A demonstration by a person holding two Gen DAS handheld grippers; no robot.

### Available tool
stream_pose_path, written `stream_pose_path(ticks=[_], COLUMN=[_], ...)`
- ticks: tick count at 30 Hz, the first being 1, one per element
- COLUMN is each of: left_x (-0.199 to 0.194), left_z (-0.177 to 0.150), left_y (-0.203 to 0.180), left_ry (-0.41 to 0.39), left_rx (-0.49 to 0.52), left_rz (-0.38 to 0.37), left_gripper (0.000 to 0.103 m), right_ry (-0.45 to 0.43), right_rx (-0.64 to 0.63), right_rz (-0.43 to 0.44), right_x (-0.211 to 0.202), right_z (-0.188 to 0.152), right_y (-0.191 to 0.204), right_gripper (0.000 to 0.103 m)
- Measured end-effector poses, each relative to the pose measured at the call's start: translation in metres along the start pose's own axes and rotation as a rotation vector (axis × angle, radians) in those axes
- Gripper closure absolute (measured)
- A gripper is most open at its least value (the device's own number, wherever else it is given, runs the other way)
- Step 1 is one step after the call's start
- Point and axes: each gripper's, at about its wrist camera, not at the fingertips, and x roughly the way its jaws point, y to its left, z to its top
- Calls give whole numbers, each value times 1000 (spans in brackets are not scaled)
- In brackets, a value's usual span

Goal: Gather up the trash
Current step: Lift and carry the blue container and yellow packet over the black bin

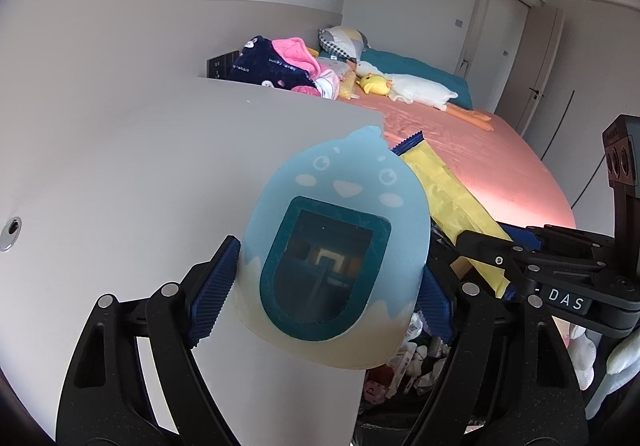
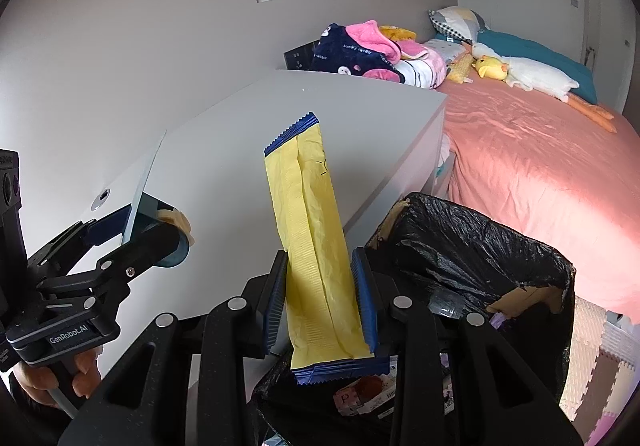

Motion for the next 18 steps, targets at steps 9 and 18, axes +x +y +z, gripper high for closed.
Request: stream_pose_path(ticks=[9,18], left_x=[11,20], left_z=[-2,-2], left_y=[-21,-38], left_ry=[20,36], left_rx=[31,59], left_rz=[-46,-82], left_gripper=[24,24], right_ry=[-1,-10], right_rx=[48,94], right_rz=[-38,-73], right_x=[-8,-18], right_z=[-11,-19], right_y=[-26,-46], right_gripper=[69,69])
